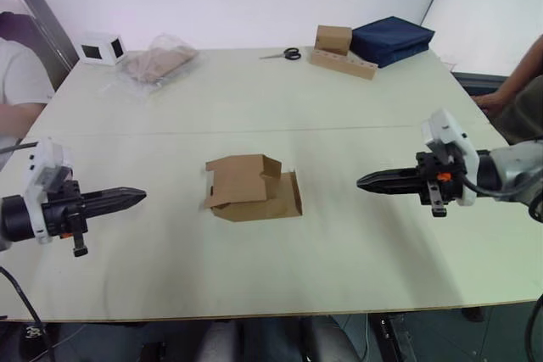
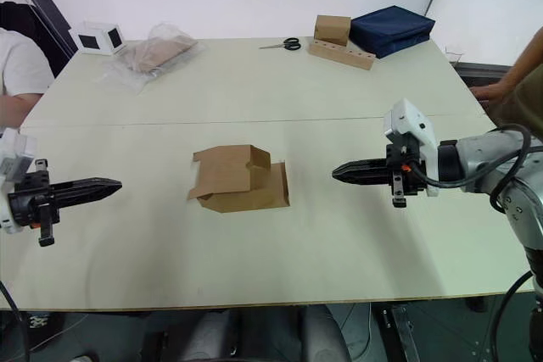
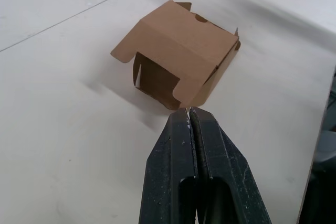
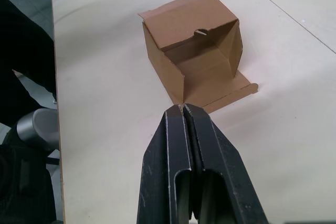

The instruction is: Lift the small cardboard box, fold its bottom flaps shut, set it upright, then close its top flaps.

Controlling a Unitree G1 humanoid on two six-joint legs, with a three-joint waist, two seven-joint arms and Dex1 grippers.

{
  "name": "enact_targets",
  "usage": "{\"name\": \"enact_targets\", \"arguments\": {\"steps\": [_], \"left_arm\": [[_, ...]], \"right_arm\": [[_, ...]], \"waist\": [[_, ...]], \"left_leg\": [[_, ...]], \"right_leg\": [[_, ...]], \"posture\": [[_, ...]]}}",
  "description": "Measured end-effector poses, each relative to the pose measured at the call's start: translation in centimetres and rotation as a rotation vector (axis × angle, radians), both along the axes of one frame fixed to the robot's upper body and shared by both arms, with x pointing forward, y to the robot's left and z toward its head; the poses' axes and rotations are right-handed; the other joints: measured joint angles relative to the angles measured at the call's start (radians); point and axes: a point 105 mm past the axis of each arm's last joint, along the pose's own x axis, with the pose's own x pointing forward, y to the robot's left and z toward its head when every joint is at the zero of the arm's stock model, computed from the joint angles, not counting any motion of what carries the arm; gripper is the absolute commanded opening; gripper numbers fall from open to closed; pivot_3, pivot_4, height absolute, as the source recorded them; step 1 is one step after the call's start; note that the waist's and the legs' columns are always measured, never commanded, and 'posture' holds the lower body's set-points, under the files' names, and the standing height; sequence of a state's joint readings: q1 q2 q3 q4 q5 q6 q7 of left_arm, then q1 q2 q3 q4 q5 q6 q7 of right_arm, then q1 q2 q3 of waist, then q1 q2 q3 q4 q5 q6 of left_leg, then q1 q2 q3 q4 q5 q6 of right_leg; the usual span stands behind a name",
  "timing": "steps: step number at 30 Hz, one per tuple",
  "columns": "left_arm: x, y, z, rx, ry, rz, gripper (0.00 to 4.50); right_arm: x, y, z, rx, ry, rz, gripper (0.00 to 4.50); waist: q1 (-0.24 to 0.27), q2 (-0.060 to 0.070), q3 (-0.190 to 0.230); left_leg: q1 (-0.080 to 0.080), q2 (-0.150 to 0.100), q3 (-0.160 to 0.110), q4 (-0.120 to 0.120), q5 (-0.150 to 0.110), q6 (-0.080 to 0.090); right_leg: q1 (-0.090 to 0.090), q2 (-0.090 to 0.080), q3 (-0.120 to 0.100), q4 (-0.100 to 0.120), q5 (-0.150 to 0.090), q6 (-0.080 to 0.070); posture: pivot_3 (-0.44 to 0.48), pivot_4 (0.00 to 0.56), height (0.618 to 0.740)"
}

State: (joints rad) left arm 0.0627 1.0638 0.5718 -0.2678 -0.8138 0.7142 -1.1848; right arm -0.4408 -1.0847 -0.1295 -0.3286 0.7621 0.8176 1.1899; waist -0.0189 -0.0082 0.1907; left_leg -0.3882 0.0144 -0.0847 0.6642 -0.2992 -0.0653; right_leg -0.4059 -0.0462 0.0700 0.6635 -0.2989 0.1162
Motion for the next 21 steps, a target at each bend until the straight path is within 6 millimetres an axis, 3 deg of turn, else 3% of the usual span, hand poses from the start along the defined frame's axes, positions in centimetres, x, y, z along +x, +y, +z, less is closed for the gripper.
{"name": "enact_targets", "arguments": {"steps": [21], "left_arm": [[1.1, 0.0, 0.1, 0.008, 0.009, 0.004, 0.02]], "right_arm": [[0.3, 0.2, 0.3, -0.003, -0.022, -0.002, 0.0]], "waist": [[0.0, 0.0, 0.0]], "left_leg": [[0.0, 0.0, 0.0, 0.0, 0.0, 0.0]], "right_leg": [[0.0, 0.0, 0.0, 0.0, 0.0, 0.0]], "posture": [[0.0, 0.15, 0.74]]}}
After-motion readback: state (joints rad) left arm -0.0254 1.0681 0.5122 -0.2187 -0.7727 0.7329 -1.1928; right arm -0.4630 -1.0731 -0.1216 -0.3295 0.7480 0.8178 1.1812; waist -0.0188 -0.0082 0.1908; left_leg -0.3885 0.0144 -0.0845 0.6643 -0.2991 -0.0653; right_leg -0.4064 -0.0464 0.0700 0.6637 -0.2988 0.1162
